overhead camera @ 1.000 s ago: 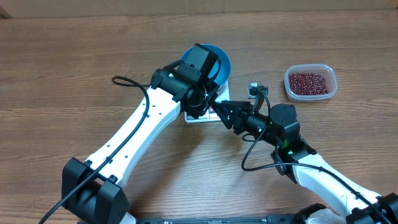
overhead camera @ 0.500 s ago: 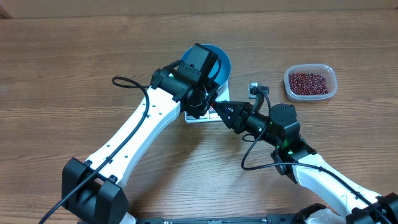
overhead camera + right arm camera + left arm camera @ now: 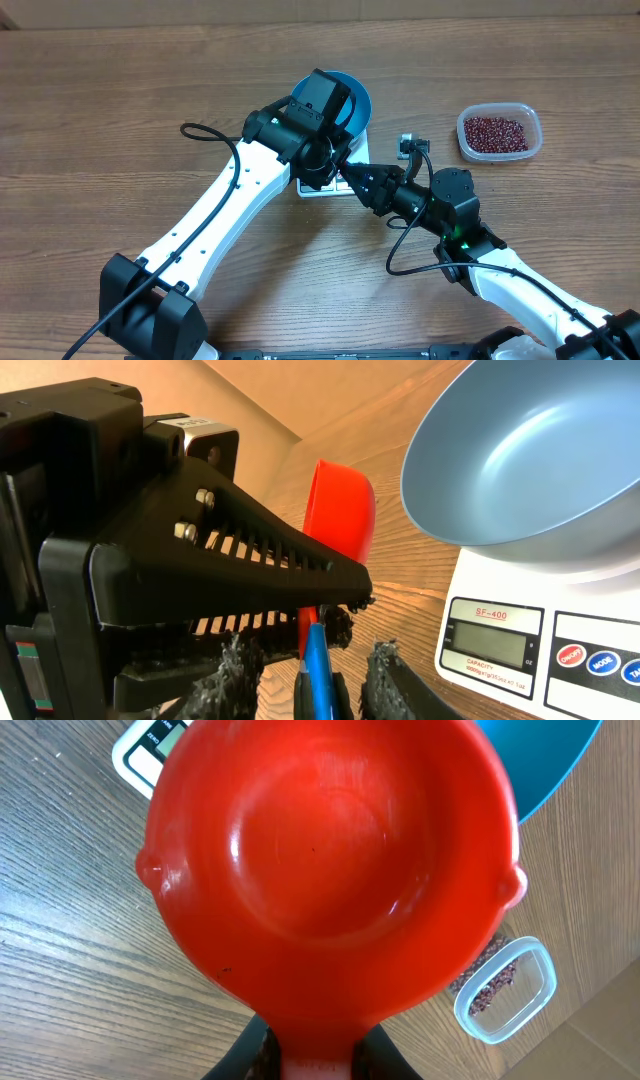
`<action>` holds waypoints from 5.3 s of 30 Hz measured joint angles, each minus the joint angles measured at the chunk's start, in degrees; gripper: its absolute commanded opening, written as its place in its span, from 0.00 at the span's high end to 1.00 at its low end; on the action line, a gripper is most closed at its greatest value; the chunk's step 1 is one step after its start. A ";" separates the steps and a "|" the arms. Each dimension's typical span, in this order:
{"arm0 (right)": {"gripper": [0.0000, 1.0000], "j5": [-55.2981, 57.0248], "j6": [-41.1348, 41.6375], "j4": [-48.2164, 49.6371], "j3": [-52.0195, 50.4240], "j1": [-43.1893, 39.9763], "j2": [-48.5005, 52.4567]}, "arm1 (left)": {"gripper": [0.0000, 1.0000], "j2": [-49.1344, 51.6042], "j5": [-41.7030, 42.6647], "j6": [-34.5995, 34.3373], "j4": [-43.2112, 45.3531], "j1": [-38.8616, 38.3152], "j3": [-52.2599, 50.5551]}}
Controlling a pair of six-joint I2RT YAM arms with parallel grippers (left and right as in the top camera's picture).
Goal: Scoop item into bowl and weigh 150g on scale
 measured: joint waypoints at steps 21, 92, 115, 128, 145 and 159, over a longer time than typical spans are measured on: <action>0.74 0.50 2.14 0.81 0.00 0.59 0.02 | 0.96 0.00 0.00 0.00 0.17 0.00 0.00; 0.96 10.60 -17.90 -58.27 12.41 -20.33 -29.77 | 0.00 -8.63 -15.89 60.04 1.90 -5.31 0.31; 0.96 18.62 -22.14 -62.84 16.48 -20.33 -30.08 | 0.01 1.22 -18.47 59.65 -0.59 -7.45 0.31; 0.96 21.64 -22.95 -64.72 16.48 -20.33 -30.05 | 0.96 7.74 -17.86 58.82 1.60 -7.45 0.31; 0.96 22.51 -22.97 -65.77 16.48 -20.33 -26.45 | 0.96 8.96 -17.42 61.83 8.09 -6.99 -2.16; 0.96 23.93 -22.97 -64.61 16.48 -20.33 -26.40 | 0.96 8.98 -16.35 66.71 17.46 -6.32 -10.43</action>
